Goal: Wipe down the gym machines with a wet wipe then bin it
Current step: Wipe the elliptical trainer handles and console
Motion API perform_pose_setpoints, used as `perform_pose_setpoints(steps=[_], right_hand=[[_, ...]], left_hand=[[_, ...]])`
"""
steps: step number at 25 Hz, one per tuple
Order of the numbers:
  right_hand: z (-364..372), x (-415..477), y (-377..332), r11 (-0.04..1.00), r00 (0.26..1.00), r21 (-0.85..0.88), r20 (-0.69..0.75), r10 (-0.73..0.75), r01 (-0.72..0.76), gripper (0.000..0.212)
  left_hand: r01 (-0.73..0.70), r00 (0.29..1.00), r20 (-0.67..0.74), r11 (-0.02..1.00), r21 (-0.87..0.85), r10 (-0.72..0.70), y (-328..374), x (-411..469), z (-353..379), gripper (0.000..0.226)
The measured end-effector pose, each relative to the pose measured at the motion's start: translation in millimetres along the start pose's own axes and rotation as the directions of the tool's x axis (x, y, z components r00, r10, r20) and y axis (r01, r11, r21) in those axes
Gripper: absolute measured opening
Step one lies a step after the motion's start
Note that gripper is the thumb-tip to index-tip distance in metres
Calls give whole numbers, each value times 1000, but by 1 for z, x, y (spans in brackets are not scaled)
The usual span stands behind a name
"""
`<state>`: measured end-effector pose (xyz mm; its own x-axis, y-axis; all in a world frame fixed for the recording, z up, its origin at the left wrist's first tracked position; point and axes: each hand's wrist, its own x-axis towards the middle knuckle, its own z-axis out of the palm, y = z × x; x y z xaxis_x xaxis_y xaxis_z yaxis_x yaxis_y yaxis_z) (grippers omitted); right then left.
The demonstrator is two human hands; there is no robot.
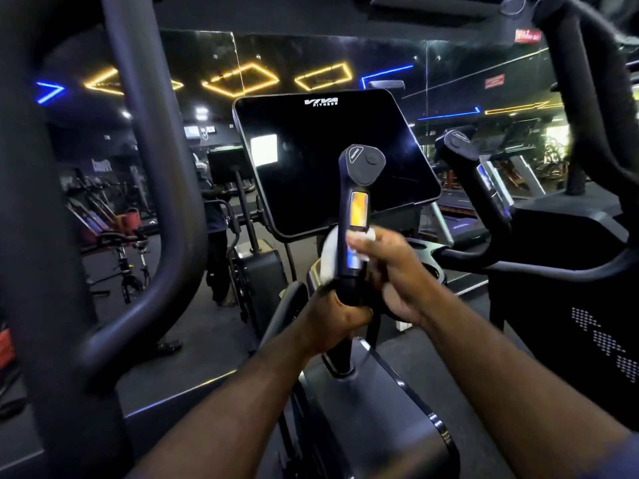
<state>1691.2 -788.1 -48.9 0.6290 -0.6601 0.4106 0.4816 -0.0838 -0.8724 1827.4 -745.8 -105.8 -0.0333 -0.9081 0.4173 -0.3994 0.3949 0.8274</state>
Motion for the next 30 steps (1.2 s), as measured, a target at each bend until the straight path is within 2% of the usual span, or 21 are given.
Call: perform_pose_setpoints(steps=[3,5,7,9,12,14,16,19,21,24,26,28,30], right_hand=[[15,44,-45,992,998,128,57,-2,-5,15],[19,52,-44,968,996,243,81,49,-67,13],[12,32,-19,961,987,245,128,100,-129,36],[6,4,13,975,966,178,245,85,-131,61],[4,7,16,980,950,198,310,-38,-25,66],[4,28,-11,945,965,323,262,-29,-59,76],[9,34,-25,925,968,378,245,-50,-48,87],[23,-1,18,972,996,225,41,-77,66,105],[26,-15,43,952,985,267,-119,-123,151,96],[15,7,24,924,938,266,-286,-197,275,54],[6,30,6,942,923,176,-315,-221,285,39],[7,34,16,960,907,25,-336,-255,280,47],[19,20,34,971,928,22,-303,-219,237,58]], left_hand=[[34,999,-28,992,119,-31,-5,-2,-4,25],[30,999,-16,987,156,-27,-8,-3,-6,28],[-2,1000,-1,982,190,2,-9,-3,-7,26],[-56,998,-17,979,195,60,-9,-1,-10,25],[-77,997,-8,976,205,80,-8,0,-10,27],[-47,999,4,983,180,47,-10,-1,-8,42],[-47,999,14,981,189,45,-9,-3,-7,37],[-63,998,-16,987,149,66,-9,-3,-7,15],[-68,997,-24,981,183,74,-12,-2,-9,17],[-28,1000,11,974,226,26,-13,1,-11,21],[-9,1000,20,973,233,5,-11,0,-11,28],[35,998,41,968,248,-47,-10,-1,-15,34],[118,984,97,946,301,-153,-3,-3,-25,37]])
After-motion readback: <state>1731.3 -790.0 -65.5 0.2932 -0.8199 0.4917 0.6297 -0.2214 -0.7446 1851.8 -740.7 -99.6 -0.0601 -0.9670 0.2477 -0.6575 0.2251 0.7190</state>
